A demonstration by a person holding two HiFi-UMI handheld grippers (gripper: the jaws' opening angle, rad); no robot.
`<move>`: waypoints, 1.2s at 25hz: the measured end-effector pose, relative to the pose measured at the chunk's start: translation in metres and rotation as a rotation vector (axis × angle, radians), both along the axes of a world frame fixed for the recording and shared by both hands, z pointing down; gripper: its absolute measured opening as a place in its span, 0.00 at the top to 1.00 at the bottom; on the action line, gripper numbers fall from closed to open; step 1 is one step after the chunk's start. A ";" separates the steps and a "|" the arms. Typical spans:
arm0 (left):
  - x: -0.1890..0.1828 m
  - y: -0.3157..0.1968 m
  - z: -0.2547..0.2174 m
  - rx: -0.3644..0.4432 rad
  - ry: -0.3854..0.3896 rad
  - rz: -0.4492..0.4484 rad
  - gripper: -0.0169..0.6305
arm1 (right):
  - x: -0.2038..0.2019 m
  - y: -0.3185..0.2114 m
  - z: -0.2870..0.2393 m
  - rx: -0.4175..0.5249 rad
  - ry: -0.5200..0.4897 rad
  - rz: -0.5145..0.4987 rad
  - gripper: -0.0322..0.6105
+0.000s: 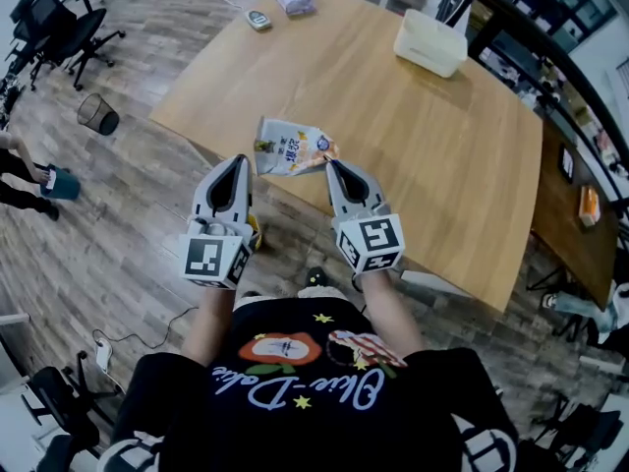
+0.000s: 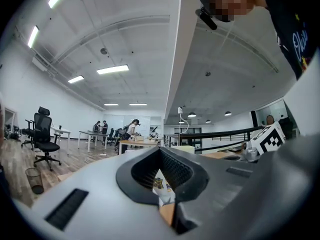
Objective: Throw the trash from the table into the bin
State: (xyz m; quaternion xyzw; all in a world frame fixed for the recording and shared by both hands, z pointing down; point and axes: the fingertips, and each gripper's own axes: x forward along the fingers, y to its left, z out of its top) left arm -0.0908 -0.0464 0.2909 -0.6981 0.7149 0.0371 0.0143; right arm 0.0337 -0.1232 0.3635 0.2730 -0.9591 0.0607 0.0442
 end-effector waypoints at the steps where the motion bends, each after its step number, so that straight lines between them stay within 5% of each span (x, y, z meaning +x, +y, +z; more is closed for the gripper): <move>1: -0.006 0.006 0.000 -0.006 -0.008 -0.004 0.96 | -0.006 0.006 -0.001 -0.003 -0.007 -0.004 0.92; 30: -0.141 0.185 0.001 -0.055 -0.003 -0.222 0.96 | -0.159 0.163 -0.011 -0.030 -0.058 -0.246 0.92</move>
